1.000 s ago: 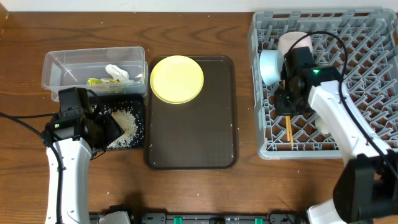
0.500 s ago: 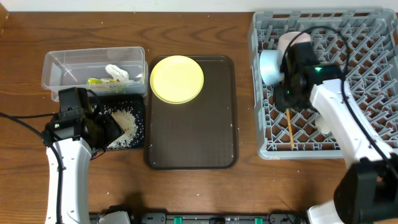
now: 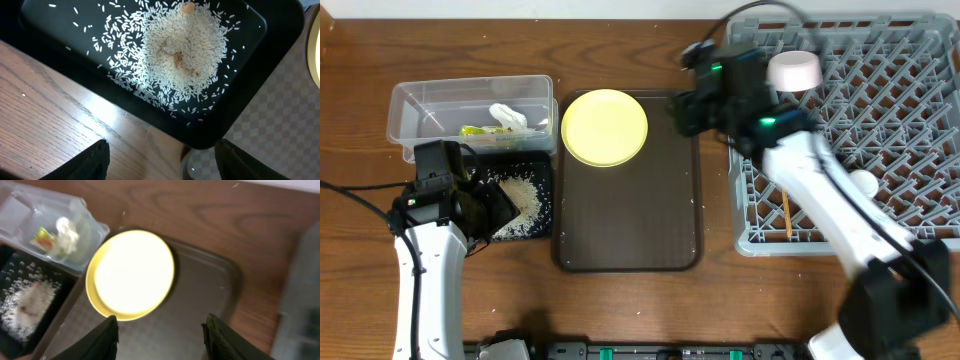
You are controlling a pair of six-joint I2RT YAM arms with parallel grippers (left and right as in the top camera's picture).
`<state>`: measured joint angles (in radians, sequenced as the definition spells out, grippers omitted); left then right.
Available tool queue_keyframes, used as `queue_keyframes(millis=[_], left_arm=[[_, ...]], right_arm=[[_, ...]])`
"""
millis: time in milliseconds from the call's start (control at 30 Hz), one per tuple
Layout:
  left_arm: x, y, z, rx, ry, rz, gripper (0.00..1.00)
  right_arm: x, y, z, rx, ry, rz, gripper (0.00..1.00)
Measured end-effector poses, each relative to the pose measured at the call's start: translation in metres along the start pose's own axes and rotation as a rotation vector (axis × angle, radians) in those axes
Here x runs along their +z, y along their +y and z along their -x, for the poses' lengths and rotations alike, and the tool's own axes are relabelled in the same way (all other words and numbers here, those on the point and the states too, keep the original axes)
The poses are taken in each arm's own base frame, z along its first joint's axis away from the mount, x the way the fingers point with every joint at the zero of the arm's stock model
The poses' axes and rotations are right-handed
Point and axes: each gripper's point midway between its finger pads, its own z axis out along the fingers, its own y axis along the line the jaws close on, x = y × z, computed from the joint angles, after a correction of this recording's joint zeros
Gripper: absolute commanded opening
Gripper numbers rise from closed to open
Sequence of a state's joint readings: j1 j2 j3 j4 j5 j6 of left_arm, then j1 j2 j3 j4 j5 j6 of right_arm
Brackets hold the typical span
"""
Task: Sort waste into correct bins and load items into the dishwasher rack
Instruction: 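Move right gripper to the yellow plate and grip its edge, then lift the yellow plate and carry it into the rack with right gripper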
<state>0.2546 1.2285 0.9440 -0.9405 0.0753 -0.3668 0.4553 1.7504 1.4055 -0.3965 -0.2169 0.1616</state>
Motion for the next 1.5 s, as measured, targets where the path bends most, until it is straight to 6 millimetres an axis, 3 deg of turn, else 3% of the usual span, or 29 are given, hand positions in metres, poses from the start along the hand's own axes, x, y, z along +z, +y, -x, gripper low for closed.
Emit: queue_keyframes(millis=[233,367,500,667,833,1000,1167,1333,1500], left_arm=[[0.0,0.0,0.0,0.0,0.0,0.0,0.7],[0.0,0.0,0.0,0.0,0.0,0.0,0.7],[0.0,0.0,0.0,0.0,-0.001,0.0,0.7],[0.0,0.0,0.0,0.0,0.0,0.0,0.7],[0.0,0.0,-0.001,0.0,0.002,0.001,0.7],[0.0,0.0,-0.001,0.0,0.002,0.001,0.7],[0.0,0.0,-0.001,0.0,0.002,0.001,0.7],[0.0,0.0,-0.001,0.0,0.003,0.001,0.7],[0.0,0.0,-0.001,0.0,0.002,0.001,0.7]], right_arm=[[0.094,-0.002,-0.053,0.059,0.099,-0.03,0.62],[0.127,-0.007,-0.067,0.103,0.087,-0.036,0.61],[0.144,-0.008,-0.08,0.151,0.097,-0.042,0.55],[0.154,-0.011,-0.095,0.203,0.128,-0.052,0.28],[0.152,-0.014,-0.1,0.231,0.15,-0.07,0.12],[0.14,-0.029,-0.107,0.257,0.205,-0.105,0.01],[0.111,-0.059,-0.096,0.235,0.222,-0.152,0.01],[0.055,-0.078,-0.057,0.157,0.162,-0.195,0.01],[-0.017,-0.078,-0.008,0.056,0.038,-0.213,0.01]])
